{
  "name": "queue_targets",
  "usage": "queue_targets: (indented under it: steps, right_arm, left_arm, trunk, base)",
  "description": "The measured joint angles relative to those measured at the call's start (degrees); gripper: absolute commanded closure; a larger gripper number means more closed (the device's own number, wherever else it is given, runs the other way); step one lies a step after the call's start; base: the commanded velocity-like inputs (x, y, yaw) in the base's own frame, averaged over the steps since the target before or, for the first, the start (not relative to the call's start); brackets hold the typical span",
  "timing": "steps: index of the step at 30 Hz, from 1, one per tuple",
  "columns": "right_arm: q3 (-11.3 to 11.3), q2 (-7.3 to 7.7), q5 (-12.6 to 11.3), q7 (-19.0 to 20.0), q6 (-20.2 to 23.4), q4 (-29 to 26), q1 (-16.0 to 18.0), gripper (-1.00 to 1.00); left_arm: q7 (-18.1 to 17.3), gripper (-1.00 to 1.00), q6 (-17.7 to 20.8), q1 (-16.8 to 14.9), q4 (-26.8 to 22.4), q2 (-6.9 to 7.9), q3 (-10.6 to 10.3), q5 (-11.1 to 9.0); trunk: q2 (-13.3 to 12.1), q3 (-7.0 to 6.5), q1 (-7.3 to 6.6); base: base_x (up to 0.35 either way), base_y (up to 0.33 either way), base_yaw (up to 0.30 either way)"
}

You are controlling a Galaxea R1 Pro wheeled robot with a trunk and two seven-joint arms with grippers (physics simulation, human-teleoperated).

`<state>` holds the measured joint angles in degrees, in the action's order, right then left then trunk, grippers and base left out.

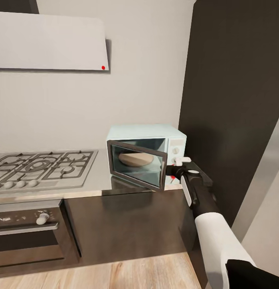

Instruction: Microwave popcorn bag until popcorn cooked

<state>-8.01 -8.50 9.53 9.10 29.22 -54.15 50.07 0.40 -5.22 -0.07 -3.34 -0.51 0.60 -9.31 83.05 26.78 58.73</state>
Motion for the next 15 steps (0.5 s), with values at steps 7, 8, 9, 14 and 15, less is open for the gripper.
queue_targets:
  steps: [7, 8, 9, 14, 15]
  right_arm:
    - [0.1, 0.04, -0.3, 4.6, 0.1, 0.0, 0.0, -1.00]
    - [0.1, 0.05, -0.4, 6.5, 0.1, 0.3, 0.0, -1.00]
    - [0.1, 0.05, -0.3, 7.7, 0.2, 0.6, 0.0, -1.00]
    - [0.2, 0.08, -0.3, 10.7, 0.2, 1.2, 0.0, -1.00]
    - [0.2, 0.13, -0.4, 13.9, 0.6, 1.2, 0.0, -1.00]
  left_arm:
    - [0.0, -1.00, 0.0, 0.0, 0.0, 0.00, 0.0, 0.0]
    - [0.0, -1.00, 0.0, 0.0, 0.0, 0.00, 0.0, 0.0]
    - [0.0, -1.00, 0.0, 0.0, 0.0, 0.00, 0.0, 0.0]
    - [0.0, -1.00, 0.0, 0.0, 0.0, 0.00, 0.0, 0.0]
    - [0.0, -1.00, 0.0, 0.0, 0.0, 0.00, 0.0, 0.0]
  trunk:
    - [0.0, 0.00, 0.00]
    - [0.0, 0.00, 0.00]
    - [0.0, 0.00, 0.00]
    - [0.0, 0.00, 0.00]
    - [0.0, 0.00, 0.00]
  base:
    - [0.000, 0.000, 0.000]
    - [0.000, 0.000, 0.000]
    - [0.000, 0.000, 0.000]
    - [0.000, 0.000, 0.000]
    - [0.000, 0.000, 0.000]
